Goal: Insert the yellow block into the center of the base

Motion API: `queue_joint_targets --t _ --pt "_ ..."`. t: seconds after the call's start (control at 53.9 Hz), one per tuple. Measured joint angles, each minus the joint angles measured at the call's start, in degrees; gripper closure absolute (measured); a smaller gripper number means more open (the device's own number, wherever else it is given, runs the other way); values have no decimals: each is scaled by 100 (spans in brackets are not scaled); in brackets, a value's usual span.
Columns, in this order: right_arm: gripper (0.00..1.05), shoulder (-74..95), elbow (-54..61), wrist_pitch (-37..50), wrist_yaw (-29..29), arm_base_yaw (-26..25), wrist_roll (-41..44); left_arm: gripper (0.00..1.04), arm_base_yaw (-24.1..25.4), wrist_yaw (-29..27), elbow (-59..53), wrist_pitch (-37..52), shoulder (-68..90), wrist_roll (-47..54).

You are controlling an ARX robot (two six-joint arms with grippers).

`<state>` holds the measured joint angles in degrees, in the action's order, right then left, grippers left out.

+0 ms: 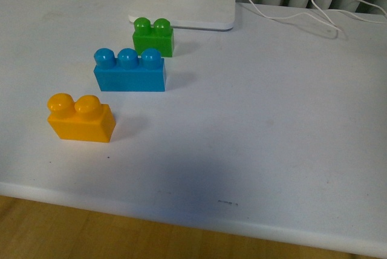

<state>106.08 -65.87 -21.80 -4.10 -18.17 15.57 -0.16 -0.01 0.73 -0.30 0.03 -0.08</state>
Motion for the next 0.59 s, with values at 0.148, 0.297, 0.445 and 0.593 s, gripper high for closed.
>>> queue_joint_targets --t 0.148,0.297,0.445,0.593 --pt "9 61 -11 44 -22 -68 33 6 0 0 0 0 0 0" --pt "9 177 -87 155 -28 -103 -31 6 0 0 -2 0 0 0" --pt "9 348 -122 210 -127 -138 -76 6 0 0 -2 0 0 0" --pt "9 442 -170 166 -26 -179 -173 6 0 0 0 0 0 0"
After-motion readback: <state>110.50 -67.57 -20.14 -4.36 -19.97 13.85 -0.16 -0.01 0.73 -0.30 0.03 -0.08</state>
